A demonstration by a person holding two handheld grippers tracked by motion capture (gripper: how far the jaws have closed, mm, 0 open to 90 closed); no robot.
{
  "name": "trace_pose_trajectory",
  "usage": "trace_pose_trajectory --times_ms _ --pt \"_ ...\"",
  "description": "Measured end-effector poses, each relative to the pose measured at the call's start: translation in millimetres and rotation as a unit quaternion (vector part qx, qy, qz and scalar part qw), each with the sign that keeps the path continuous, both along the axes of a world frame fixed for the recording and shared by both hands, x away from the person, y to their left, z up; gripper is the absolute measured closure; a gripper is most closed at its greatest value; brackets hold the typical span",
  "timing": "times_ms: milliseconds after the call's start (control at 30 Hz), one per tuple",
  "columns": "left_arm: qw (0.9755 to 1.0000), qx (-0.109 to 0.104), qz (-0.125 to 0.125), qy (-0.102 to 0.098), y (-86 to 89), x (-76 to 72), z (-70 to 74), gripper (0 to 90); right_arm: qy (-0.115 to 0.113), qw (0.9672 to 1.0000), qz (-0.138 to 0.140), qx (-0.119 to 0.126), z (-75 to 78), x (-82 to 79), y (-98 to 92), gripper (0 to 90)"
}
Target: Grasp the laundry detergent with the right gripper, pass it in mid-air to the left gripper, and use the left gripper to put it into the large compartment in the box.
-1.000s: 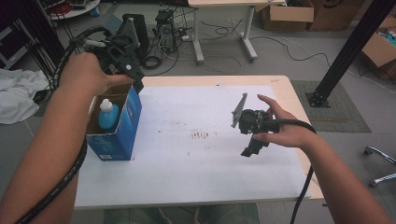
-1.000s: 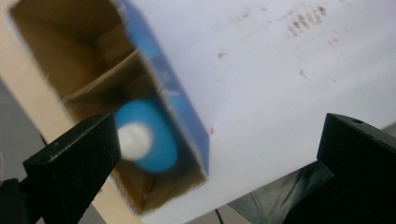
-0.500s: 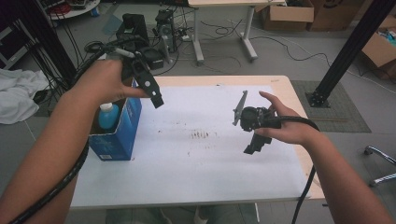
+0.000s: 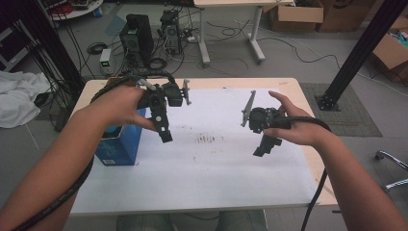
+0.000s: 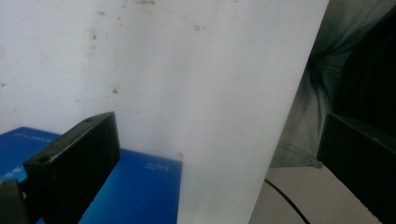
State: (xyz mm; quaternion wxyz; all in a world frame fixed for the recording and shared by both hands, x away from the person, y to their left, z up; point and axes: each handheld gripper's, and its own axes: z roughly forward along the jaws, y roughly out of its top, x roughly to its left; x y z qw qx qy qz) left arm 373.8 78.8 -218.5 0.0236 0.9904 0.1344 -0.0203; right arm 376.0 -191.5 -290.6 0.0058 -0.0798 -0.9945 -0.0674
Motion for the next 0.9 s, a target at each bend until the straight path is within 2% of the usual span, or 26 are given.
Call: trace_pose_trajectory --times_ms 133,267,400,900 --pt "0.9999 -0.004 -0.011 0.005 -5.3 0.6 -6.6 0.1 0.003 1.0 0.001 -0.007 -2.0 2.5 1.2 15.5" --pt "0.9998 0.001 -0.016 0.008 -7.7 0.3 -10.8 0.1 0.005 0.9999 0.006 -0.01 -1.5 3.8 4.0 15.7" --pt "0.9998 0.008 -0.013 0.01 -6.5 1.2 -11.3 0.1 0.002 0.9999 0.006 -0.01 0.2 6.1 6.1 15.6" --pt "0.9997 0.002 -0.022 0.014 -7.4 2.3 -14.0 0.1 0.0 0.9999 0.008 -0.01 3.6 9.9 11.9 15.6"
